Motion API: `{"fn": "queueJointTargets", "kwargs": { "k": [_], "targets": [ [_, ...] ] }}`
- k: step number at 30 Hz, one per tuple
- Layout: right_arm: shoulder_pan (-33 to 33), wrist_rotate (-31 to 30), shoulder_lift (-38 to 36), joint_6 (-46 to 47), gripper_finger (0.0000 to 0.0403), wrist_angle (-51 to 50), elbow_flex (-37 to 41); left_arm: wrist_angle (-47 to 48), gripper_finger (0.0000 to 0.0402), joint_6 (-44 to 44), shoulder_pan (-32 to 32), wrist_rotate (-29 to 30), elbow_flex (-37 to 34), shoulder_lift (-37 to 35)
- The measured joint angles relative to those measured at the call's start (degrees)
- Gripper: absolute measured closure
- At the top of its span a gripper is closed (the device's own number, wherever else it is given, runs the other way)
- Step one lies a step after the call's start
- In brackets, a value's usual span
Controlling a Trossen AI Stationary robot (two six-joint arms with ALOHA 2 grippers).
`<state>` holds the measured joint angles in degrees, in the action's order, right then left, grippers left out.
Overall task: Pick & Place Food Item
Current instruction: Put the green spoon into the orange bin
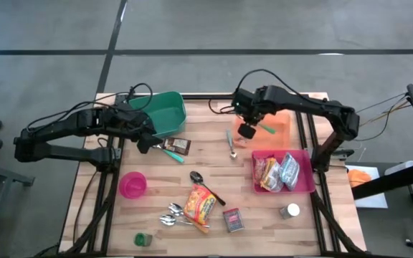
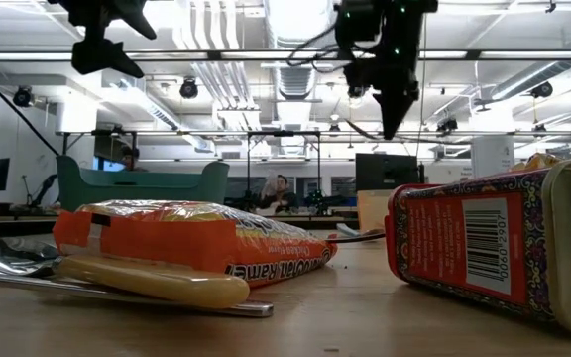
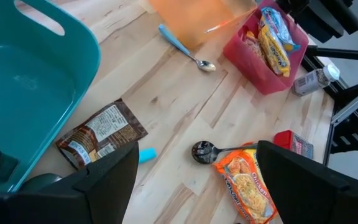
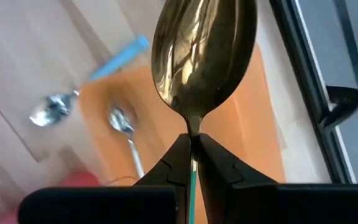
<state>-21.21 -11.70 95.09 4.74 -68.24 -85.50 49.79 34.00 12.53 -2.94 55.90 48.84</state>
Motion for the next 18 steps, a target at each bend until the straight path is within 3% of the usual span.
{"fn": "queueJointTargets", "kwargs": {
  "k": [9,18],
  "targets": [
    [-2.65,2.08,0.02,-5.72,0.039,0.12,7.84,-0.35,0.0075,1.16,0.0,-0.02,-3.58,0.02],
    [-2.01,-0.03,0.04,-6.21,0.039,7.69,17.37,-3.75,0.0075,2.44,0.0,-0.26,-4.87,0.02]
  ]
}}
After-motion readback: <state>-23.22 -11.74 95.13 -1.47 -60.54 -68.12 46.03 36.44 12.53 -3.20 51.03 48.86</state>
